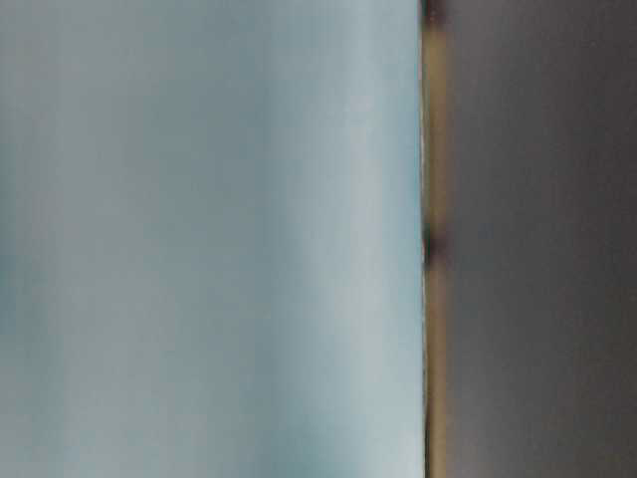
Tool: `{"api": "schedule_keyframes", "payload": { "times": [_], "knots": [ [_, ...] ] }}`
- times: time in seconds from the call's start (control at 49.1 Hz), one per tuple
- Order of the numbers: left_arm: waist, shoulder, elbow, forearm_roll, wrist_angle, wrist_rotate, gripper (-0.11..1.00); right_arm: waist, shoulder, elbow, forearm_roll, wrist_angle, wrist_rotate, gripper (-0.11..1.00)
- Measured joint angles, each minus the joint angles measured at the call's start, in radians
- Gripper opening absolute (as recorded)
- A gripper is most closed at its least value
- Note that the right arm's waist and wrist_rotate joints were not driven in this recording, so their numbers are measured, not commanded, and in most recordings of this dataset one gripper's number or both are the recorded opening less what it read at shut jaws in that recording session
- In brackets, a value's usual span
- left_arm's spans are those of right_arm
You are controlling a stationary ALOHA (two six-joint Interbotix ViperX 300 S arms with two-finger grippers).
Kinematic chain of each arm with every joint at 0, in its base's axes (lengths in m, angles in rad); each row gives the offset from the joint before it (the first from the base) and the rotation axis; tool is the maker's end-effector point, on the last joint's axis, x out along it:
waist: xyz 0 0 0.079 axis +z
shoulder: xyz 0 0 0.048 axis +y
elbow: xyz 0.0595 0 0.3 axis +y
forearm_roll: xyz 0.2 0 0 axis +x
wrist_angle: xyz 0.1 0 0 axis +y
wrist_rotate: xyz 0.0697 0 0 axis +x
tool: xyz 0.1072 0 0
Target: Push an orange cloth with the left arm to wipe the desk.
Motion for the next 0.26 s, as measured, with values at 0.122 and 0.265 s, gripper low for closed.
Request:
{"api": "schedule_keyframes", "payload": {
  "times": [0.122, 0.265],
  "knots": [
    [0.008, -0.051, 0.009, 0.002, 0.037, 0.003, 0.84, 0.000, -0.002, 0.006, -0.002, 0.000, -0.002, 0.00],
    [0.008, -0.066, 0.020, 0.002, 0.044, 0.006, 0.84, 0.000, 0.000, 0.020, -0.002, 0.002, -0.002, 0.00]
  ]
}}
